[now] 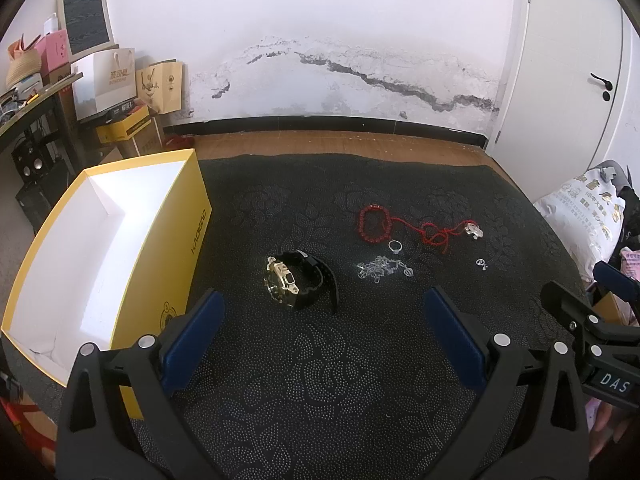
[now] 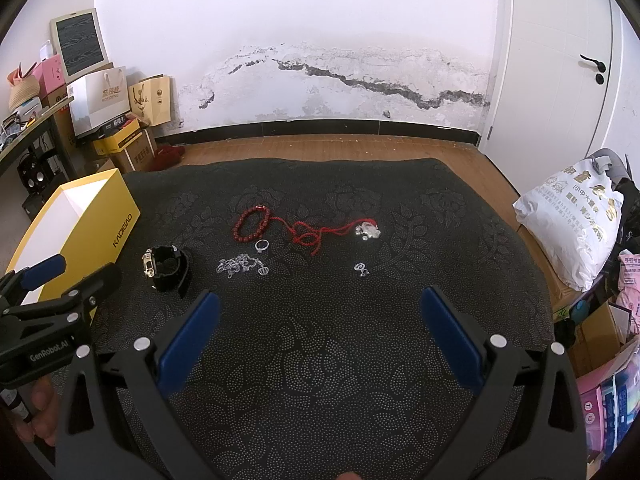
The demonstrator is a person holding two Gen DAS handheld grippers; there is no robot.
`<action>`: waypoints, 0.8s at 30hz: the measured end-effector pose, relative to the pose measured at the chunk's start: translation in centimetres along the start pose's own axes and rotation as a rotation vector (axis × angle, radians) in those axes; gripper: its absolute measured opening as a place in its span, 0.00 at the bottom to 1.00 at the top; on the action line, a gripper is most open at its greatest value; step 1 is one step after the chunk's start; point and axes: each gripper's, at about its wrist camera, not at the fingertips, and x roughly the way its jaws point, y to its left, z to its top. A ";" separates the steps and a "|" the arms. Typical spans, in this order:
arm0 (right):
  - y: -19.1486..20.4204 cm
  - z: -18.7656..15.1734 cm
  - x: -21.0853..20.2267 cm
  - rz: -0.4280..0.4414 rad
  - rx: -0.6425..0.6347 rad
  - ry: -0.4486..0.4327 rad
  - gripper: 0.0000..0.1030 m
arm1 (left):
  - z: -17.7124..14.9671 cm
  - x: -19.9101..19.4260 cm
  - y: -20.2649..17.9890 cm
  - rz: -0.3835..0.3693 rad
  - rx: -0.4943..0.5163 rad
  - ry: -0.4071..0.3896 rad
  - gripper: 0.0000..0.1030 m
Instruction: Organize jewelry
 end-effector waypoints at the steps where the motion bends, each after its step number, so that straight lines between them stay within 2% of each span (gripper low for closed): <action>1: 0.0 0.0 0.0 -0.001 0.000 0.000 0.94 | 0.0 0.0 0.0 0.000 0.001 -0.001 0.95; 24: -0.1 -0.1 0.0 0.001 0.001 0.000 0.94 | 0.1 -0.1 -0.1 -0.001 -0.001 0.005 0.95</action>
